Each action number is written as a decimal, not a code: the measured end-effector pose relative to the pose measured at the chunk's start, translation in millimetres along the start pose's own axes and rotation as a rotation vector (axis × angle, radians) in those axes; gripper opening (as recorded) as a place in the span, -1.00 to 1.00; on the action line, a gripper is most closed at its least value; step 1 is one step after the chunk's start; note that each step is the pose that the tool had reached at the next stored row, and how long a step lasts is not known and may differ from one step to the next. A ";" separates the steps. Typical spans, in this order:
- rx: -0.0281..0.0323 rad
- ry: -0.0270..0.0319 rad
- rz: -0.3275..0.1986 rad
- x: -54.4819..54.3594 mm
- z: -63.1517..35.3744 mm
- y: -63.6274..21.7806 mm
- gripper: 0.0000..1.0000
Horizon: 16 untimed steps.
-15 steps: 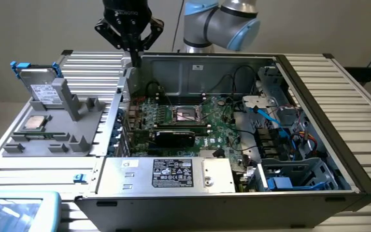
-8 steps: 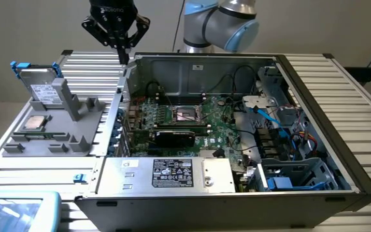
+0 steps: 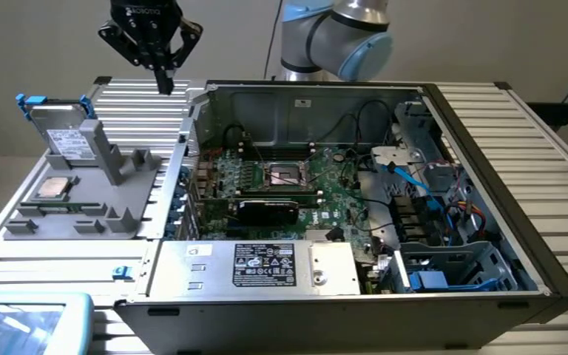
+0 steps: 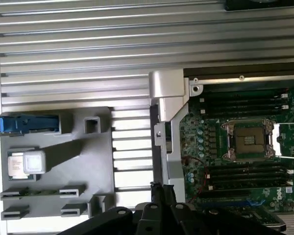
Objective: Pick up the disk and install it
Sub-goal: 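Reach for the disk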
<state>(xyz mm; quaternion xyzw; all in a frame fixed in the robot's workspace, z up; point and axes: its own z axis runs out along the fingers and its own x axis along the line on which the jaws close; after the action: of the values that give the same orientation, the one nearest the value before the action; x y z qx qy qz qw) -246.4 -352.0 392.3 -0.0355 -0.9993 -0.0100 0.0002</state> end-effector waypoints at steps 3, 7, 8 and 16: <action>0.0035 0.0012 0.000 14.0 0.3 4.1 -0.79; 0.0078 0.0019 0.000 32.5 0.8 9.6 -0.79; 0.0088 0.0022 0.000 37.1 1.0 10.9 -0.79; 0.0160 0.0030 0.000 74.2 2.2 21.5 -0.79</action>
<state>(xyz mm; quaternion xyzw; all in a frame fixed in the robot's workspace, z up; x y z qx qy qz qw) -318.9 -325.3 390.6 -0.0355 -0.9994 -0.0021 0.0020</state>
